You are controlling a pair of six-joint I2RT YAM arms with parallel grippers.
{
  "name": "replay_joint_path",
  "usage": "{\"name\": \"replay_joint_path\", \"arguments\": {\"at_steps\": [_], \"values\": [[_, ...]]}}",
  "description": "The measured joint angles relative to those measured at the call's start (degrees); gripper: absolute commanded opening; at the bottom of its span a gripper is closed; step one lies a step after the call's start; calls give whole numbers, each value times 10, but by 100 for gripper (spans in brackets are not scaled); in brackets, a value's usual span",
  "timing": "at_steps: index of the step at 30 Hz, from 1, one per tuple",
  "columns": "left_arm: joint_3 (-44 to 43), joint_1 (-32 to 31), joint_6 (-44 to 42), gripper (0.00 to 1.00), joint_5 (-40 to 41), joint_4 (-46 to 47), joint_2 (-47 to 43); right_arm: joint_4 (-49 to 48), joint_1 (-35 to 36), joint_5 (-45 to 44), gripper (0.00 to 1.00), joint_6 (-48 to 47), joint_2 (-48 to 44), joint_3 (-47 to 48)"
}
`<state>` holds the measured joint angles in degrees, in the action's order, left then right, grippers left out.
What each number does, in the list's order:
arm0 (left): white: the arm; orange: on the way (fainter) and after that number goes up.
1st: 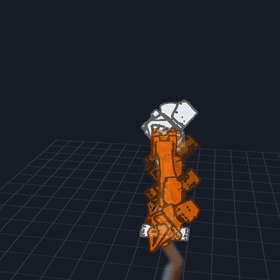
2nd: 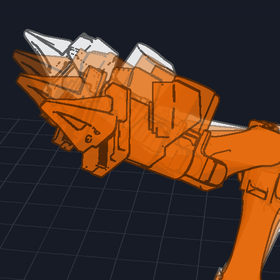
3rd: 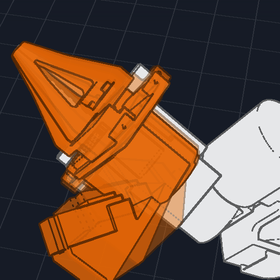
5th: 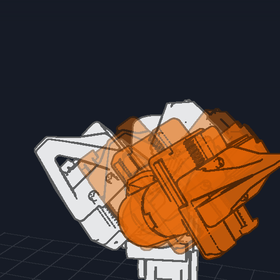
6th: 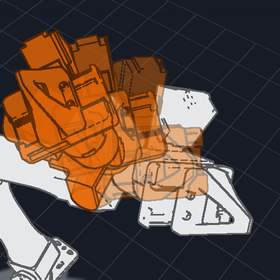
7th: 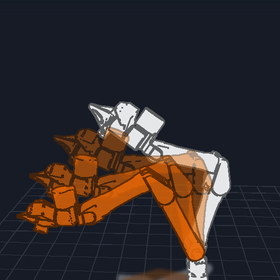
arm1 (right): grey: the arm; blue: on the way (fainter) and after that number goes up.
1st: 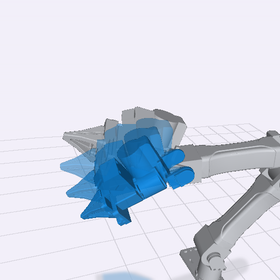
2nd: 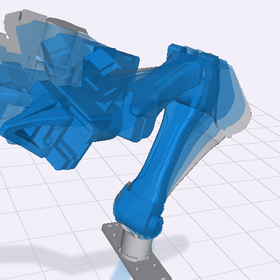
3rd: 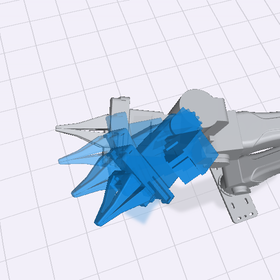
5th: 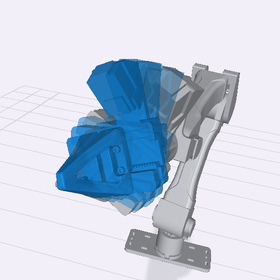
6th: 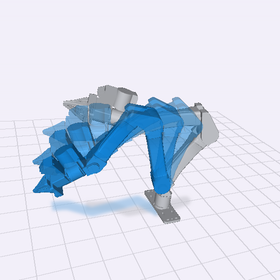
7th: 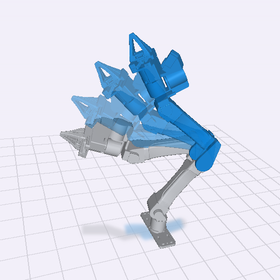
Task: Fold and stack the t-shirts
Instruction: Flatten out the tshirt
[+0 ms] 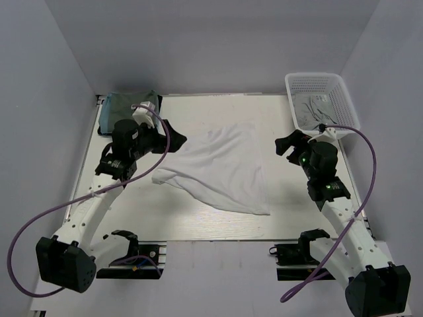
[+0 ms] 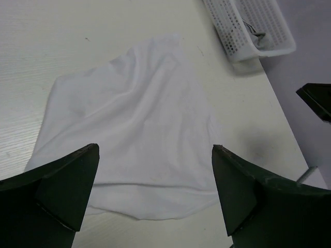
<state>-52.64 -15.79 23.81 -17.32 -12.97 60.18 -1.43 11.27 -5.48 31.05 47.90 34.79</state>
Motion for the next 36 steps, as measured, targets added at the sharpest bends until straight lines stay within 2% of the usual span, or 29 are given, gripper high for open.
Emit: {"name": "replay_joint_path", "arguments": {"at_steps": [6,11,15,19,26,36], "values": [[-3,-26,0,100,-86,41,81,14,0,19,91,-9,9,11],[-32,-114,-1,100,-114,53,181,48,0,18,91,-21,21,20],[-77,-196,-9,100,-109,40,265,70,0,21,91,-33,31,33],[-85,-242,-9,100,-72,2,303,97,0,58,91,-62,68,65],[14,-229,32,100,13,-23,270,87,24,165,91,-102,167,90],[27,-221,73,100,102,-30,260,80,71,174,91,-112,315,172]]}}
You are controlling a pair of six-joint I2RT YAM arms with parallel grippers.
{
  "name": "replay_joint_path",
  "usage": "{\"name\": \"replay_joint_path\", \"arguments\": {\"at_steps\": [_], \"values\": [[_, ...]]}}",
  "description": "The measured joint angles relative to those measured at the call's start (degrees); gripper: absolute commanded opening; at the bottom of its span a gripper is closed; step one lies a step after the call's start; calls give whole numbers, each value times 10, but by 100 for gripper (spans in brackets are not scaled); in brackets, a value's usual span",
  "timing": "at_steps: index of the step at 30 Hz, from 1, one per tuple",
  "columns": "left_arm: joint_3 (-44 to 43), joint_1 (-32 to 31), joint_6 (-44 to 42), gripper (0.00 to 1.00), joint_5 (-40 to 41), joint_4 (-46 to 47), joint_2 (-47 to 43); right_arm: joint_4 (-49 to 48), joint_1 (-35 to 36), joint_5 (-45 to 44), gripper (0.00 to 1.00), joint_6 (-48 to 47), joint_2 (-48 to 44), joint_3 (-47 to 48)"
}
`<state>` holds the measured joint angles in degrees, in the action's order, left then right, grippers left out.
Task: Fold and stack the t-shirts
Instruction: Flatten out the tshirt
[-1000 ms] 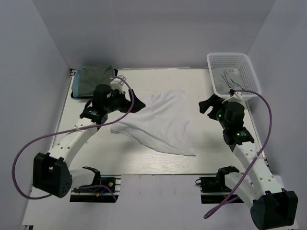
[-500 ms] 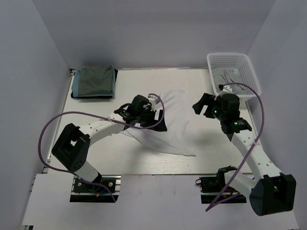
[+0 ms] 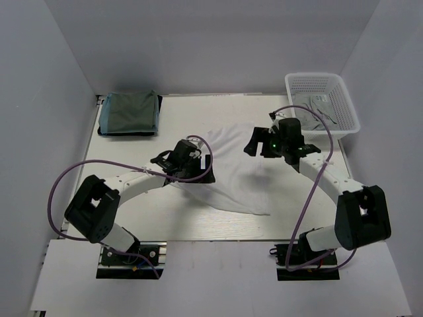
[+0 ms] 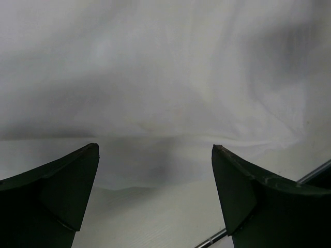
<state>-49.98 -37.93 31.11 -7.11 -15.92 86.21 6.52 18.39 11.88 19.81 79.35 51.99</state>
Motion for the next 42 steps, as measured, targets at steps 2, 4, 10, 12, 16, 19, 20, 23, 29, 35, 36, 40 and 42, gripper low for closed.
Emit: {"name": "replay_joint_path", "arguments": {"at_steps": [2,4,10,12,16,19,20,23,29,35,36,40,42], "values": [[-1,4,5,100,10,0,7,-3,7,-3,91,-3,17,4],[-5,8,9,100,21,-4,16,0,12,-9,91,-4,29,8],[-15,9,13,100,42,-12,19,2,17,-17,91,-6,59,42],[-15,9,13,100,51,-16,17,1,17,-24,91,-6,65,54],[-15,9,14,100,75,-23,16,3,20,-30,91,-5,85,76],[-15,11,16,100,93,-31,18,9,23,-40,91,-3,110,99],[-15,11,16,100,97,-32,23,12,24,-46,91,-2,118,107],[-15,16,18,100,106,-38,42,18,28,-71,91,0,143,132],[-15,25,19,100,132,-50,64,57,33,-123,91,3,203,195],[-62,48,12,100,189,-56,117,75,34,-153,91,9,217,209],[-76,55,7,100,199,-54,131,74,34,-156,91,10,217,207],[-140,79,-26,100,228,-46,192,71,34,-170,91,12,208,185],[-187,87,-48,100,238,-41,230,72,34,-177,91,12,198,168]]}}
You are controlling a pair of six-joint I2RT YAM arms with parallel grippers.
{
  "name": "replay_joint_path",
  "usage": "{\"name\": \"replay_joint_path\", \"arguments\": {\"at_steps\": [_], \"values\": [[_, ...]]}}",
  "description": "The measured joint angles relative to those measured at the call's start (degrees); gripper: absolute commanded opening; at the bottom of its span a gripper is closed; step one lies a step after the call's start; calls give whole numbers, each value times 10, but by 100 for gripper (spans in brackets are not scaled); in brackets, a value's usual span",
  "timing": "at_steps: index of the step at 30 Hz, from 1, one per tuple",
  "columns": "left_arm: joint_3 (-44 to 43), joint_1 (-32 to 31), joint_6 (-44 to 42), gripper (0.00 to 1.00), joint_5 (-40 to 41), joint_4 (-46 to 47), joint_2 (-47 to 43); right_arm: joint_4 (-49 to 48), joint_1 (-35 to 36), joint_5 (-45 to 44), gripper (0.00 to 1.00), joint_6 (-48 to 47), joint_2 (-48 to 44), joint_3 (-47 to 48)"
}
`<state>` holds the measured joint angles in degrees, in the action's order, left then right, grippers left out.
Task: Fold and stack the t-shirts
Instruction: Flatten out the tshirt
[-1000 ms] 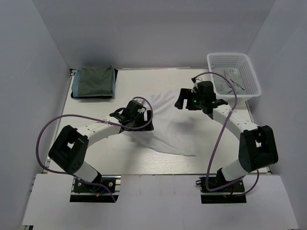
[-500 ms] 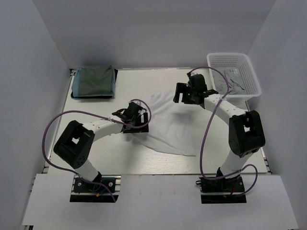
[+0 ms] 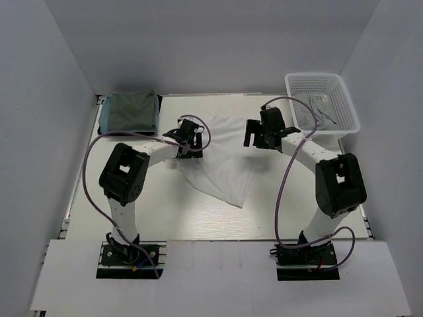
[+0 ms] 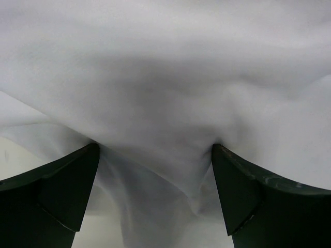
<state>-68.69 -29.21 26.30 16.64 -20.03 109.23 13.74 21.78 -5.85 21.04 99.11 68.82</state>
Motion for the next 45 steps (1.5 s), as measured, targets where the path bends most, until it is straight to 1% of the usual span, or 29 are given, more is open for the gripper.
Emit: {"name": "replay_joint_path", "arguments": {"at_steps": [7,10,12,14,16,20,23,26,30,34,38,42,45], "values": [[-196,18,-121,100,-4,42,149,-4,0,-7,91,0,-62,-61],[-289,21,-161,100,-10,18,202,-2,0,-9,91,-2,-80,-68],[-314,21,-179,100,-10,2,213,-2,0,-14,91,-3,-89,-68],[-309,20,-191,100,-8,-19,202,-2,0,-16,91,-3,-99,-68],[-286,16,-199,100,-11,-33,178,-2,0,-17,91,-1,-111,-68],[-238,-4,-198,100,-57,-79,99,-4,0,-30,91,18,-143,-77],[-199,-37,-195,100,-102,-82,31,-5,0,-44,91,40,-176,-105],[-179,-83,-193,100,-132,-76,-2,-2,-1,-60,91,57,-207,-134],[-155,-154,-179,100,-176,-65,0,12,-3,-103,91,85,-250,-155],[-126,-199,-161,100,-203,-60,13,34,-6,-162,91,112,-300,-163],[-112,-217,-145,100,-200,-52,31,45,-9,-196,91,130,-339,-171],[-143,-227,-134,95,-180,-56,79,56,-11,-200,91,135,-350,-183],[-165,-231,-131,95,-168,-53,95,63,-11,-200,91,135,-350,-190]]}}
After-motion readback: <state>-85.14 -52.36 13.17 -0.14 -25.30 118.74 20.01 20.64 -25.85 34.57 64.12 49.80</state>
